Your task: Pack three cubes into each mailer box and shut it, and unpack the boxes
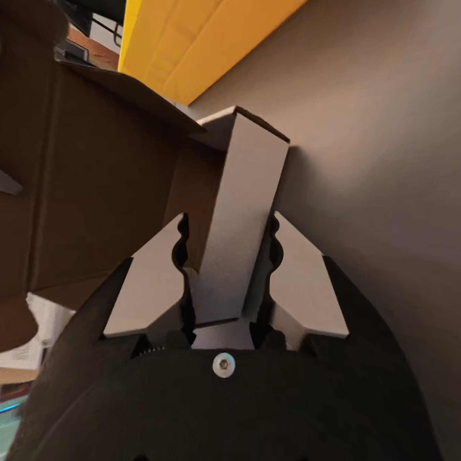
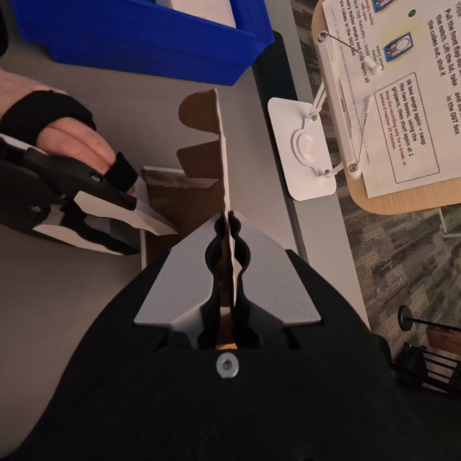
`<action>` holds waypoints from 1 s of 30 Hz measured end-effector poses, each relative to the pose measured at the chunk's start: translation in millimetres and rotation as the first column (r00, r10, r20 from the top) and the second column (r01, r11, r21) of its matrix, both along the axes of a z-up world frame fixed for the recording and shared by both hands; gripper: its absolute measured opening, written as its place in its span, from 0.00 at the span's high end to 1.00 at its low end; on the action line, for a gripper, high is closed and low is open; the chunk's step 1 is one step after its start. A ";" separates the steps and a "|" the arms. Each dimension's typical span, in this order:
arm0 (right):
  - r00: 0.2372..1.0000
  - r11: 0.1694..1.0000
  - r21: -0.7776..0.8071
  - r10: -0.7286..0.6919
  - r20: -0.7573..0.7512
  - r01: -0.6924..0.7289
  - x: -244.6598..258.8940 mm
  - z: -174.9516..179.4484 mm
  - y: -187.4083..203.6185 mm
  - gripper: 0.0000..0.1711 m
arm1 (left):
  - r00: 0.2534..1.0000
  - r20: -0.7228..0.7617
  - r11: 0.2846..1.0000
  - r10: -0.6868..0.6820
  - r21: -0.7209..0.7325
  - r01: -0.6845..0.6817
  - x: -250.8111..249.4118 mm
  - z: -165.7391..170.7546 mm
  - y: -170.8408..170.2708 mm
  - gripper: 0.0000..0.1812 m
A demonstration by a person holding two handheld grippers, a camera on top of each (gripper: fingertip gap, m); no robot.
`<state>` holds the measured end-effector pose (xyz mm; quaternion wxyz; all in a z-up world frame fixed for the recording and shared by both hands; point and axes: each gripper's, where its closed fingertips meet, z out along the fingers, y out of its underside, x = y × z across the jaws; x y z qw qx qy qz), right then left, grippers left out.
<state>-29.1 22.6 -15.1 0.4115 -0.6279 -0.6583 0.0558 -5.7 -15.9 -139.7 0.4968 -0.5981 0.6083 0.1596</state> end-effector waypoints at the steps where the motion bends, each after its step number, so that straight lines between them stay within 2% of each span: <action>1: 1.000 1.000 0.009 0.015 0.005 -0.016 -1.4 0.0 -2.3 0.99 | 0.999 0.052 0.999 -0.009 -0.037 0.011 3.8 2.6 -3.2 0.64; 3: 0.999 0.999 0.044 0.030 0.030 -0.032 -1.3 -0.6 -3.6 0.99 | 0.991 0.135 0.993 -0.002 -0.119 0.018 6.5 6.6 -6.7 0.65; 7: 0.998 0.998 0.049 0.041 0.040 -0.043 -3.0 1.5 -9.1 0.99 | 0.984 0.173 0.949 0.047 -0.315 0.010 1.4 -8.7 -11.2 0.76; 9: 0.999 0.997 0.073 0.036 0.038 -0.039 -2.3 5.0 -8.0 0.99 | 0.985 0.167 0.951 0.039 -0.310 0.015 0.3 -6.8 -11.7 0.87; 11: 1.000 0.994 0.112 0.006 0.027 -0.009 0.4 11.4 -1.8 0.99 | 0.990 0.142 0.947 0.013 -0.318 0.033 1.1 -6.2 -17.1 0.89; 16: 0.991 0.932 0.345 -0.128 0.036 0.108 17.7 24.8 37.3 0.99 | 0.995 0.074 0.942 -0.065 -0.325 0.086 6.8 -7.6 -34.6 0.93; 19: 0.979 0.907 0.400 -0.184 0.088 0.134 26.8 12.1 57.5 0.99 | 0.995 0.025 0.951 -0.095 -0.294 0.098 10.5 -8.4 -41.7 0.93; 22: 0.965 0.911 0.382 -0.224 0.138 0.157 33.1 -11.0 73.1 0.99 | 0.995 -0.008 0.957 -0.104 -0.272 0.098 14.2 -8.7 -45.6 0.90; 30: 0.896 0.898 0.384 -0.338 0.289 0.214 51.5 -64.0 104.8 0.95 | 0.993 0.005 0.951 -0.119 -0.287 0.115 18.1 -8.6 -50.1 0.89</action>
